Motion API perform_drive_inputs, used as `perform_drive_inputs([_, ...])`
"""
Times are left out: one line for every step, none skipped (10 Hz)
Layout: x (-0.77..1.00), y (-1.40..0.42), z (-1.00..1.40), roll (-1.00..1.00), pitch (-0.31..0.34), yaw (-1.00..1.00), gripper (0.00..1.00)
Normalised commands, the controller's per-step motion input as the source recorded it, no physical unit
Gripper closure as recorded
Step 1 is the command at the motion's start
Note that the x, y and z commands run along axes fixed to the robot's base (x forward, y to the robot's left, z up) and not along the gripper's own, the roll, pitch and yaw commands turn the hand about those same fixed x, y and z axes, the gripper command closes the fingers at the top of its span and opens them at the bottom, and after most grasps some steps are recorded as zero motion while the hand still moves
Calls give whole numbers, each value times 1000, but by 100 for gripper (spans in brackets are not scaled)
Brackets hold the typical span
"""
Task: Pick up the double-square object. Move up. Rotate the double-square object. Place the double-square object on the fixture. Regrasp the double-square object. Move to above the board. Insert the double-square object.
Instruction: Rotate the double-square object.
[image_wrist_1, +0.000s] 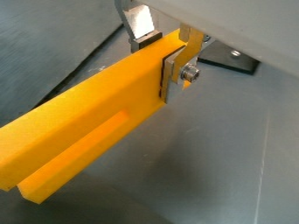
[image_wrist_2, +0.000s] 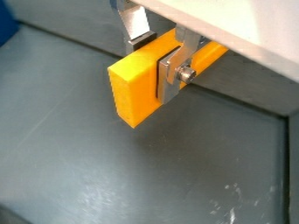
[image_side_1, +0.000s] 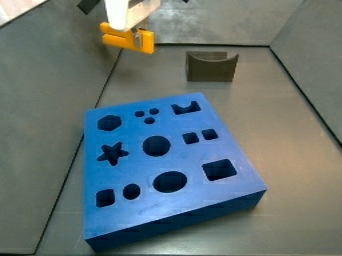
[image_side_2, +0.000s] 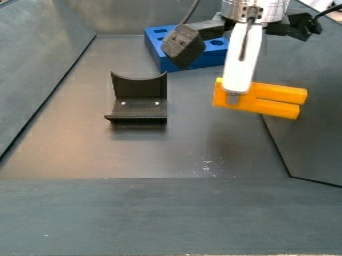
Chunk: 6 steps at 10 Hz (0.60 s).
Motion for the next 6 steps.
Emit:
perform_drive_inputs([-13,13,0,-2,0,-1000,100])
perform_drive_inputs([-13,13,-1,-2,0,-1000,100])
perform_drive_inputs([-13,13,-1,-2,0,-1000,100])
perform_drive_inputs([-13,13,-1,-3,0,-1000,100])
perform_drive_inputs([-13,14,-1,-3,0,-1000,100])
perform_drive_inputs([-13,14,-1,-3,0,-1000,100])
